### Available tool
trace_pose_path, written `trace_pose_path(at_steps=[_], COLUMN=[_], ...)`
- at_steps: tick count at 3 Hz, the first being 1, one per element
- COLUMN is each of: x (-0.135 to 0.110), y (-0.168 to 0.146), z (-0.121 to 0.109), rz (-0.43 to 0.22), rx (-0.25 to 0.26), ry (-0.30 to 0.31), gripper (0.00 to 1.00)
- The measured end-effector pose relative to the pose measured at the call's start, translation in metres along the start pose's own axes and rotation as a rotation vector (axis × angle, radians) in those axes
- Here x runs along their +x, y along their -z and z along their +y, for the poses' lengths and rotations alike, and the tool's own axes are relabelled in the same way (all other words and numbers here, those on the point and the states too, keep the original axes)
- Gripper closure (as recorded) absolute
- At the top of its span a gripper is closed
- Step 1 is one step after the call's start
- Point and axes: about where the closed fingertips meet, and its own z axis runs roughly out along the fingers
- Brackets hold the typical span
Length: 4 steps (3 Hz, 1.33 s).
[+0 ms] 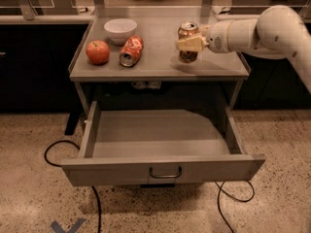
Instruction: Place orange can into top drawer
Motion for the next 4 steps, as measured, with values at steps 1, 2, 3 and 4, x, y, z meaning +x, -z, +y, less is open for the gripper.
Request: trace_pose_path(at_steps=[1, 2, 3, 4], x=[-0.071, -0.098, -0.087, -0.089], y=[0.078, 0.145, 0.18, 0.176], z=[0.052, 0.126, 0.146, 0.15], rz=[-0.102, -0.085, -0.024, -0.018], rx=[0.067, 0.095, 0.159, 0.146], ry=[-0.011, -0.054, -0.033, -0.031], gripper=[1.0, 1.0, 1.0, 1.0])
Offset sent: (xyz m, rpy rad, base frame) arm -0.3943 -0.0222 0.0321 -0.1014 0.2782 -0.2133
